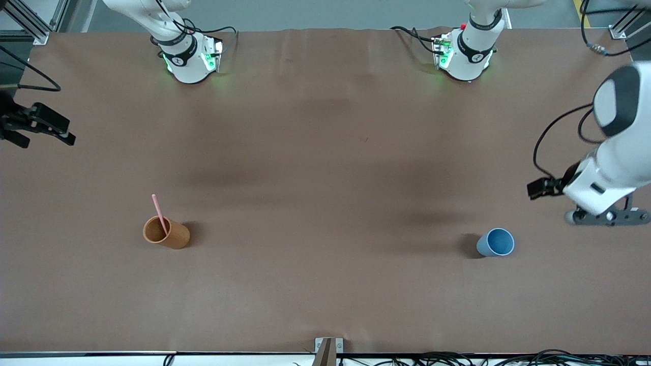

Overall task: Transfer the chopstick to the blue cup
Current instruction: 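Reach the left gripper to the blue cup while the right gripper reaches the chopstick, then grasp the blue cup with the left gripper while the right gripper descends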

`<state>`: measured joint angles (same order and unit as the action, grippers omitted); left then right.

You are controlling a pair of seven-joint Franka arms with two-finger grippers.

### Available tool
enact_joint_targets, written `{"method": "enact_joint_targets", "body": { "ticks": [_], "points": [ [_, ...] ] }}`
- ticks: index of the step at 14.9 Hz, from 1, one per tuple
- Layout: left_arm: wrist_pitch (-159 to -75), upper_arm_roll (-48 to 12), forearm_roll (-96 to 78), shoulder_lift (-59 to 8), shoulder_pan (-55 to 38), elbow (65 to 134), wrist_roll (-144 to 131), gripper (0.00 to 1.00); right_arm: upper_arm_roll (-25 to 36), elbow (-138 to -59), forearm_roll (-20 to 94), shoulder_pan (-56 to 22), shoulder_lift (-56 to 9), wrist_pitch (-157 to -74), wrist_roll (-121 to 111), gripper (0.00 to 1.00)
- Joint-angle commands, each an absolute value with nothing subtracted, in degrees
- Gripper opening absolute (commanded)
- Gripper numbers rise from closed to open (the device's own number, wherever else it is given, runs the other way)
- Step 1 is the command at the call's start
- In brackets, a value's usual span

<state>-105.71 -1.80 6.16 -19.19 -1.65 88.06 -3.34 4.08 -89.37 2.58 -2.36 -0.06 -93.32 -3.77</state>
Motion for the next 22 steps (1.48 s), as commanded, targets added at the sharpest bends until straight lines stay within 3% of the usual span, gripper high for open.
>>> {"method": "enact_joint_targets", "body": {
  "ticks": [1, 6, 13, 15, 17, 20, 22],
  "points": [
    [-113.7, -2.0, 6.5, -23.8, -0.3, 89.5, -3.5, 1.0, 4.0, -95.5, 2.5, -2.9, 0.8, -99.4, -3.7, 0.99],
    [-123.6, -2.1, 0.5, -31.8, 0.6, 89.2, -3.5, 1.0, 4.0, -104.6, 2.4, -4.7, 0.9, -109.4, -3.3, 0.96],
    [-126.8, -2.1, 0.6, -36.6, 0.5, 89.2, -3.3, 0.84, 4.0, -118.2, 1.9, -7.2, 0.5, -128.4, -0.5, 0.91],
    [-127.7, -2.1, 0.5, -37.3, 0.4, 89.1, -3.3, 0.72, 4.0, -121.0, 1.9, -7.3, 0.3, -133.1, -0.4, 0.88],
    [-127.9, -2.1, 0.5, -37.8, 0.2, 89.1, -3.4, 0.53, 4.0, -122.6, 1.8, -7.4, -1.0, -136.0, -0.4, 0.85],
    [-128.0, -2.1, 0.6, -38.1, 0.2, 89.1, -3.4, 0.16, 4.0, -124.8, 1.7, -7.4, -3.0, -140.3, -0.4, 0.77],
    [-128.0, -2.0, 1.1, -37.7, 0.1, 89.1, -3.3, 0.11, 4.0, -126.5, 1.6, -8.2, -3.6, -143.5, -0.4, 0.74]
  ]
}}
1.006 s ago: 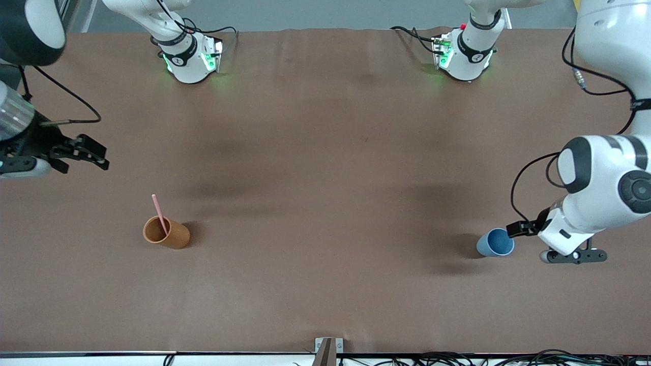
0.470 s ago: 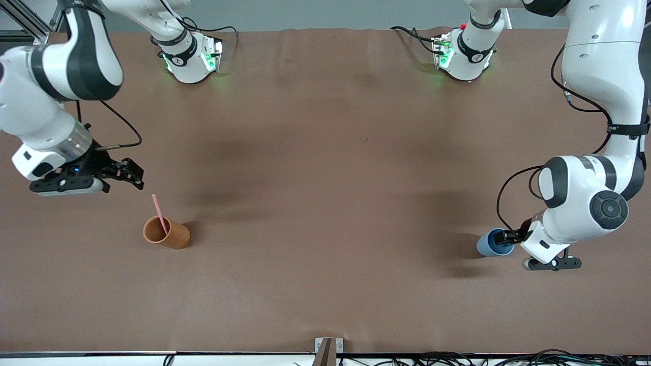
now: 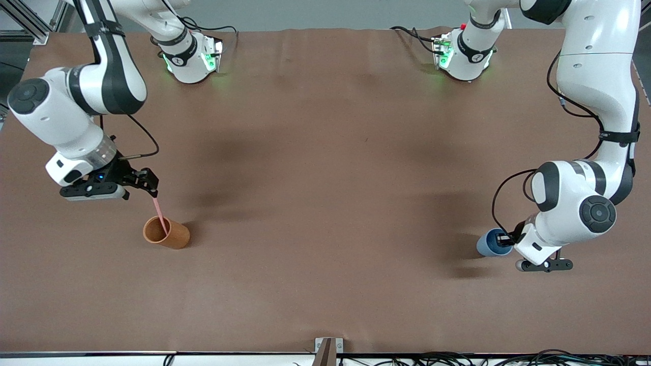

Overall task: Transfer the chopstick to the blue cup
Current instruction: 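Grasp the blue cup with the left gripper while the right gripper descends, then pull the pink chopstick from the orange cup with the right gripper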

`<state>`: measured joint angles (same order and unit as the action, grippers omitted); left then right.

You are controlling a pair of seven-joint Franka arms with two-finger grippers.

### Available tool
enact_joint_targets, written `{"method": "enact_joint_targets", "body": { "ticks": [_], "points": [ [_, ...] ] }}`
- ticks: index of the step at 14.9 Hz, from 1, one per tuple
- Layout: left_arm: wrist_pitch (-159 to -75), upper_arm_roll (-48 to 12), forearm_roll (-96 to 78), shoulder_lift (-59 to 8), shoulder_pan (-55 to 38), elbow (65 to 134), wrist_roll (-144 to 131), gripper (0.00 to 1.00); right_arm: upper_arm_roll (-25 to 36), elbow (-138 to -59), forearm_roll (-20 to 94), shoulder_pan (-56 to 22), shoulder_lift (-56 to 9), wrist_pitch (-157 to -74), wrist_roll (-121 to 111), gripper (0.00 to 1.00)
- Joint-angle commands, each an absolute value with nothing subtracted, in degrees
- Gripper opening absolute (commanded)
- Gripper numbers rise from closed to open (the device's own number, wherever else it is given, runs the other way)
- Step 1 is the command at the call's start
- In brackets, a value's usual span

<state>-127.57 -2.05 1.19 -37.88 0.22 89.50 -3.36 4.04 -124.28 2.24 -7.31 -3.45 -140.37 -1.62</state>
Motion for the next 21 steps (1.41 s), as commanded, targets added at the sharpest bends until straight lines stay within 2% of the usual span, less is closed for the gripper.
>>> {"method": "enact_joint_targets", "body": {
  "ticks": [1, 2, 6, 9, 10, 17, 21],
  "points": [
    [-127.9, -2.2, 1.2, -37.2, 0.2, 89.1, -2.8, 0.07, 4.0, -126.6, 1.6, -8.2, -4.0, -143.6, 0.3, 0.72],
    [-127.4, -2.4, 1.2, -35.6, -0.3, 89.1, -3.2, 0.02, 4.0, -126.6, 1.6, -8.3, -4.2, -143.6, 0.8, 0.7],
    [-125.0, -2.8, 0.9, -30.7, -6.0, 88.6, -4.8, 0.01, 4.1, -126.7, 1.5, -8.4, -4.3, -143.7, 0.8, 0.59],
    [-124.5, -2.6, 1.2, -30.1, -14.9, 88.6, -13.3, 0.01, 4.2, -126.7, 1.5, -8.3, -4.4, -143.7, 0.9, 0.42],
    [-124.6, -2.6, 1.2, -30.4, -18.6, 88.4, -16.8, 0.01, 4.1, -126.7, 1.5, -8.3, -4.5, -143.8, 0.9, 0.41],
    [-124.6, -2.3, 1.1, -39.6, -34.0, 78.2, -40.5, 0.01, 4.1, -126.7, 1.5, -8.3, -5.0, -143.6, 1.4, 0.29],
    [-124.6, -2.2, 1.1, -42.4, -38.1, 76.8, -46.7, 0.01, 4.1, -126.6, 1.5, -8.3, -5.0, -143.4, 2.2, 0.11]
  ]
}}
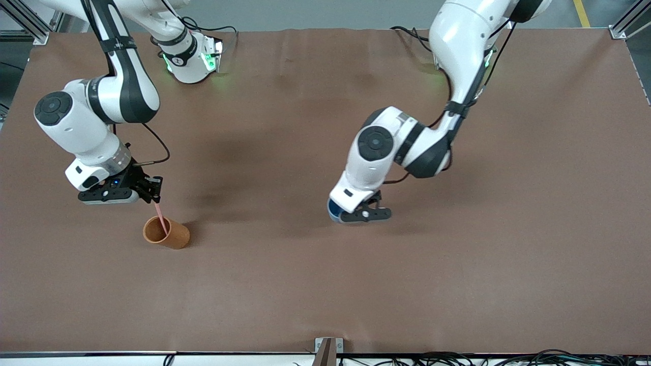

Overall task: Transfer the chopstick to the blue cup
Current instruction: 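Pull the pink chopstick from the orange cup with the right gripper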

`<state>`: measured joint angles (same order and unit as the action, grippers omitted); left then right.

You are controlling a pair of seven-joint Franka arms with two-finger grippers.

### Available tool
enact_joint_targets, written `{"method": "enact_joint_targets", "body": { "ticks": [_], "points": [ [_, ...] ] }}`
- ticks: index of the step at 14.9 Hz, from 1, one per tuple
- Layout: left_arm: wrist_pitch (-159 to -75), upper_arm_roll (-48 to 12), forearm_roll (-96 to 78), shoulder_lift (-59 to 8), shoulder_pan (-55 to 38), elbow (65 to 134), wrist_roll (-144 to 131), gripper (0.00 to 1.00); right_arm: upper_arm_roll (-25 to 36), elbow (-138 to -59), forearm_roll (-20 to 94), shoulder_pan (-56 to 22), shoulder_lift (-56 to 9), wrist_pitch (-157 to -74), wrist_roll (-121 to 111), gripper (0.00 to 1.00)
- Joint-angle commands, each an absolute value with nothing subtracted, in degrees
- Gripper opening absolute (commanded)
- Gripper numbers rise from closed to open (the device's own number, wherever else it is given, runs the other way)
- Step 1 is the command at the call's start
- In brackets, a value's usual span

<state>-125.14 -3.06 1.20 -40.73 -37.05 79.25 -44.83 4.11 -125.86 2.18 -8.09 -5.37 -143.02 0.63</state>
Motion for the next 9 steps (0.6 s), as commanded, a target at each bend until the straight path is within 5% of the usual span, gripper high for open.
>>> {"method": "enact_joint_targets", "body": {
  "ticks": [1, 7, 9],
  "points": [
    [-124.6, -2.2, 1.2, -42.8, -39.4, 76.8, -47.6, 0.01, 4.1, -126.1, 1.5, -8.3, -5.0, -143.0, 2.3, 0.06],
    [-125.3, -2.2, 1.2, -45.4, -42.1, 76.6, -51.1, 0.04, 4.5, -115.1, 1.4, -7.6, -5.0, -127.7, 2.2, 0.02],
    [-125.2, -2.2, 1.2, -45.4, -42.0, 76.6, -52.0, 0.12, 4.5, -109.2, 0.9, -7.5, -5.0, -119.4, 2.3, 0.02]
  ]
}}
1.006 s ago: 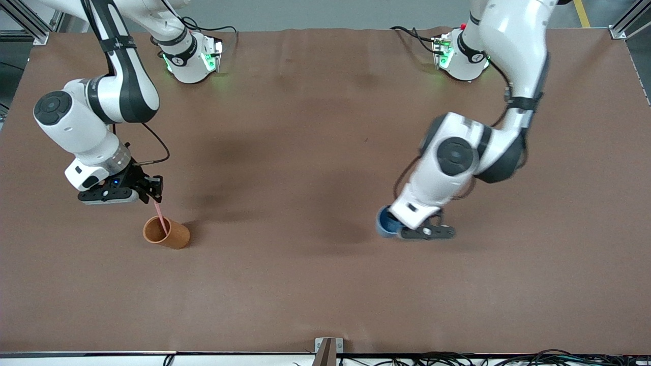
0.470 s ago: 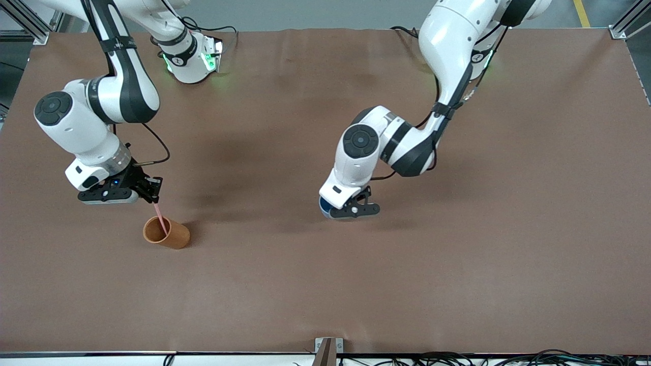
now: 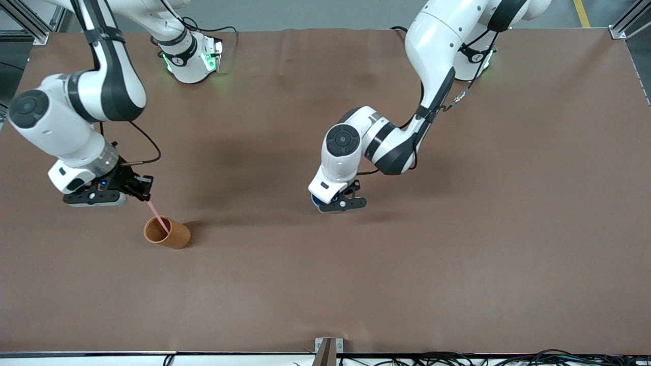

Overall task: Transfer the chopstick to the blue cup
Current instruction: 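Pull the pink chopstick from the orange cup with the right gripper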

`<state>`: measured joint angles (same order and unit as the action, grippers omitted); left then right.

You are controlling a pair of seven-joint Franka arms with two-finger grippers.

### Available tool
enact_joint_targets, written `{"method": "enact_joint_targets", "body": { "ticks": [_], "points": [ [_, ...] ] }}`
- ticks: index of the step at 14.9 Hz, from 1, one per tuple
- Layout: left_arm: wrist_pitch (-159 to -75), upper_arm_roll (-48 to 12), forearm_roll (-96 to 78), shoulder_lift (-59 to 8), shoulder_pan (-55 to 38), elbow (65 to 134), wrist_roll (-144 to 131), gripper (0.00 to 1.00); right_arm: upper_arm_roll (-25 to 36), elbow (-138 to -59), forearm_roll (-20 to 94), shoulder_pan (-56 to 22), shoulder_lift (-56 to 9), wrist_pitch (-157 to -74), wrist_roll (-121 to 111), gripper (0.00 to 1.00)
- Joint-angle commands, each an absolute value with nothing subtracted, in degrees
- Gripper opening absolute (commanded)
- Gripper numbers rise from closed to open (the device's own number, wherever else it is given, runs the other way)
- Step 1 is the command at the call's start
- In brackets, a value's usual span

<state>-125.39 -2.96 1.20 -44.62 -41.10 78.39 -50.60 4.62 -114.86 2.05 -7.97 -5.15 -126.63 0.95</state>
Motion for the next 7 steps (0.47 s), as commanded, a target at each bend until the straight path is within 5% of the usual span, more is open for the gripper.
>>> {"method": "enact_joint_targets", "body": {
  "ticks": [1, 2, 3, 7],
  "points": [
    [-125.2, -2.3, 1.2, -45.4, -42.0, 76.6, -52.2, 0.29, 4.5, -106.0, 0.2, -7.3, -5.0, -115.1, 2.3, 0.02],
    [-125.2, -2.2, 1.2, -45.2, -41.9, 76.6, -52.6, 0.59, 4.5, -103.0, -0.4, -7.3, -5.0, -110.6, 2.3, 0.02],
    [-125.2, -2.1, 1.3, -44.8, -42.0, 76.6, -52.9, 1.0, 4.5, -99.9, -0.6, -7.2, -5.0, -106.1, 2.3, 0.02],
    [-124.1, -1.7, 3.4, -39.7, -41.0, 76.4, -52.6, 1.0, 4.2, -89.8, -0.4, -8.2, -5.4, -92.6, 7.4, 0.01]
  ]
}}
